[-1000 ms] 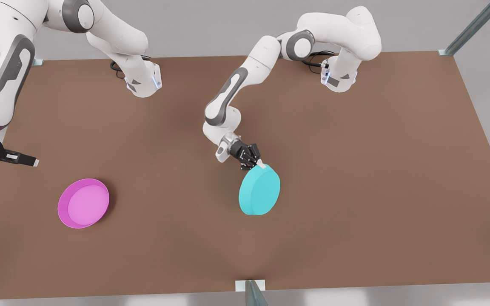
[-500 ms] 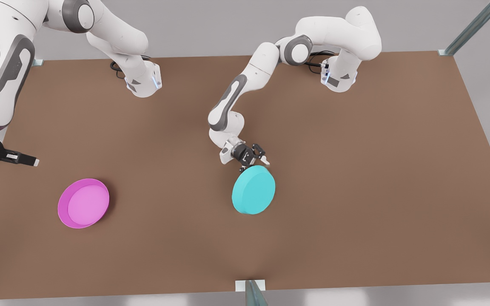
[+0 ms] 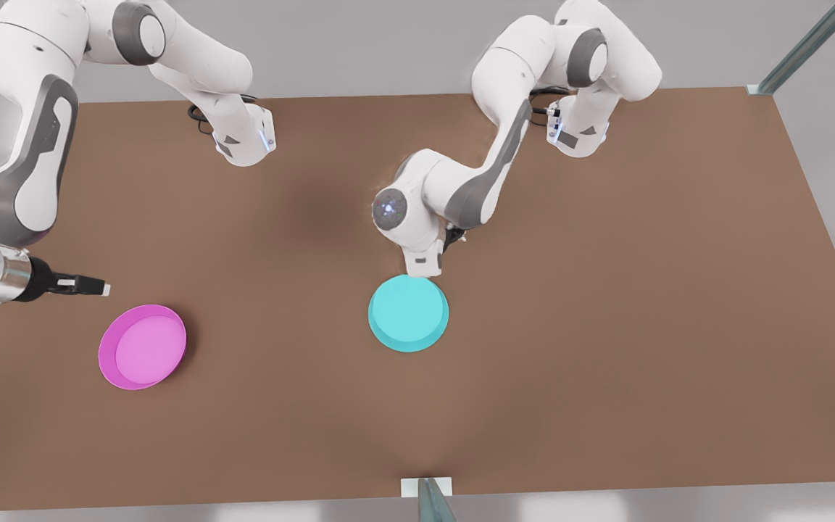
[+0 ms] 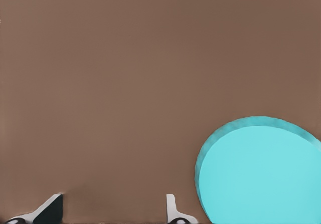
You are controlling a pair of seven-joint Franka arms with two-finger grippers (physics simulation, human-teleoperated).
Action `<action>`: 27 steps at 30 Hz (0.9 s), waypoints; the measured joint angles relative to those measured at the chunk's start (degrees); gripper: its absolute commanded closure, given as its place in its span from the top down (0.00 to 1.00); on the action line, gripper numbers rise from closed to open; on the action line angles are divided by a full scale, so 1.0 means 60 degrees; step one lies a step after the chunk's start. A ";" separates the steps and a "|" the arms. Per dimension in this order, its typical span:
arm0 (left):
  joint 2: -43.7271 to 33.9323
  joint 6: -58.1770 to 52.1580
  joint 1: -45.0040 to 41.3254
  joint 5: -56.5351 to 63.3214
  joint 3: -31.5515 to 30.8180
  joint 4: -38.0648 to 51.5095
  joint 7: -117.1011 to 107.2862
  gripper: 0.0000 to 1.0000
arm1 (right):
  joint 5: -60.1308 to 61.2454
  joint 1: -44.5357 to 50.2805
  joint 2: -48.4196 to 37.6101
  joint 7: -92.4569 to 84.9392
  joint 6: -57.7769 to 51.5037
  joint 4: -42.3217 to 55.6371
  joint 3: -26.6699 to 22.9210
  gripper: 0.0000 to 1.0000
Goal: Flip the blue plate over with the left arm, and stack the pink plate on top of the blue plate with the right arm
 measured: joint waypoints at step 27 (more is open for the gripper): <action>-0.5760 -0.1131 1.0834 0.2433 -0.9129 -0.2485 0.8660 1.00 | 0.0834 -0.2346 0.3823 -0.1075 0.5259 -0.1891 -0.0673 1.00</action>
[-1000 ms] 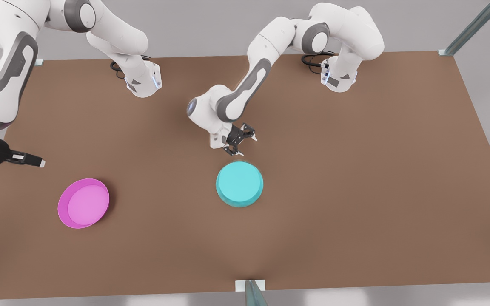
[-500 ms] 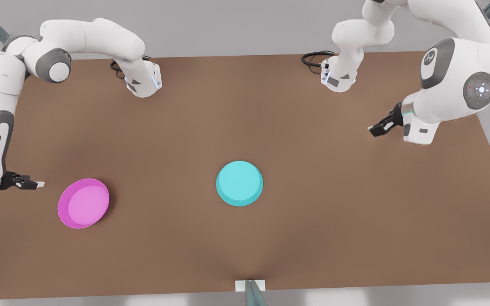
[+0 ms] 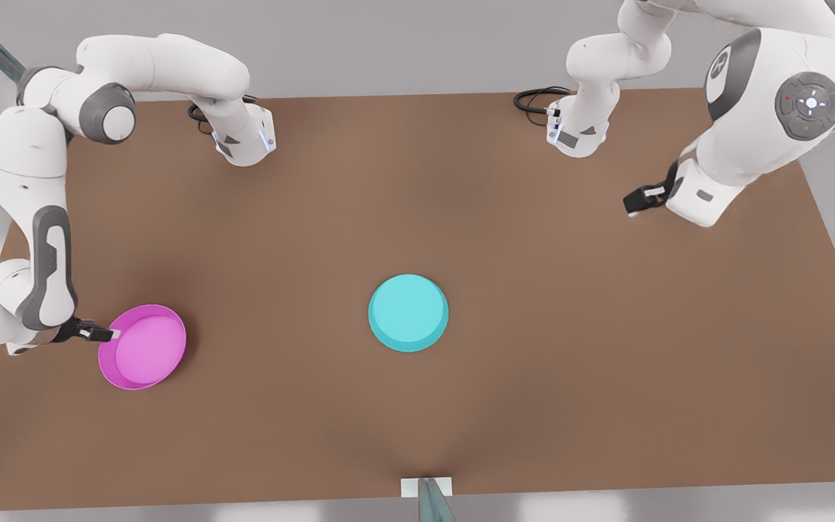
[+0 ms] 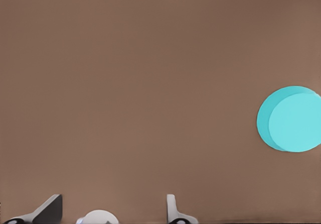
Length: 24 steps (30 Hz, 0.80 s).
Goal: Flip the blue plate over with the left arm, and stack the pink plate on top of the blue plate with the right arm
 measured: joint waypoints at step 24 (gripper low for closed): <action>0.0141 0.0419 -0.0338 -0.0304 0.0698 0.0403 0.1649 1.00 | 0.0040 0.0098 -0.0082 -0.0054 -0.1270 0.0999 0.0039 0.21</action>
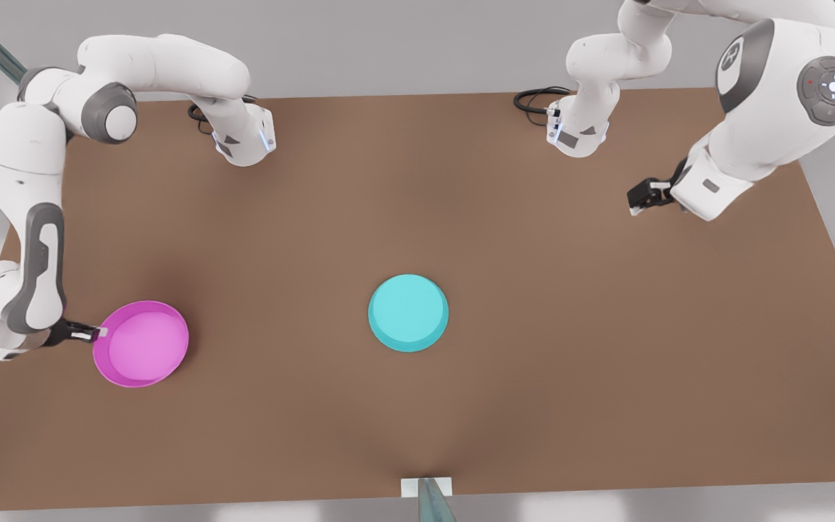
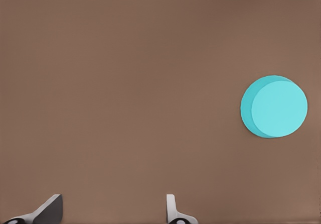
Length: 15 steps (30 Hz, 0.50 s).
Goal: Flip the blue plate over with the left arm, and stack the pink plate on top of the blue plate with the right arm
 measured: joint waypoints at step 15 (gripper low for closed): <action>0.0516 -0.0125 0.0081 0.0579 0.0134 0.0692 0.0488 1.00 | 0.0942 0.0983 -0.0482 0.0147 -0.2555 0.0657 0.1664 0.21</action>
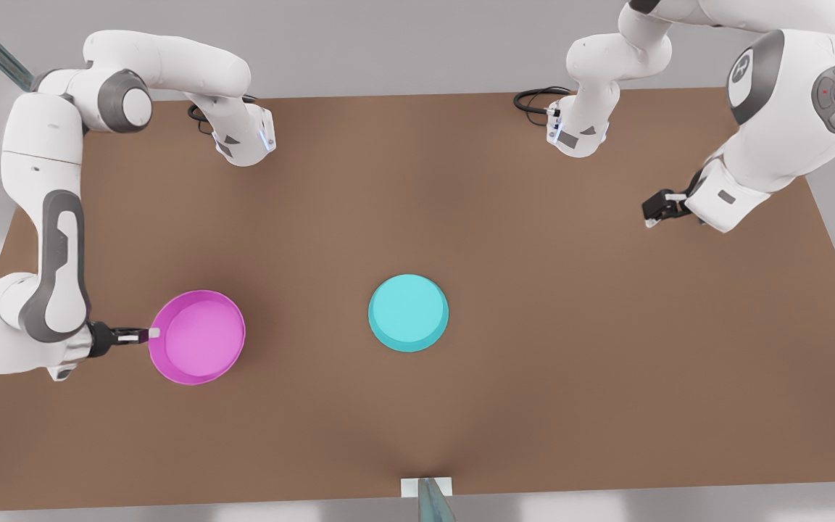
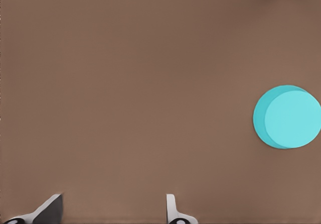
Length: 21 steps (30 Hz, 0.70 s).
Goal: Flip the blue plate over with the left arm, and stack the pink plate on top of the blue plate with the right arm
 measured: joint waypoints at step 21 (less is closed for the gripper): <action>-0.0179 -0.0564 0.0001 -0.0457 0.0462 0.0018 0.0410 1.00 | 0.1828 0.5950 0.0307 0.2665 0.2203 -0.0203 0.0091 0.21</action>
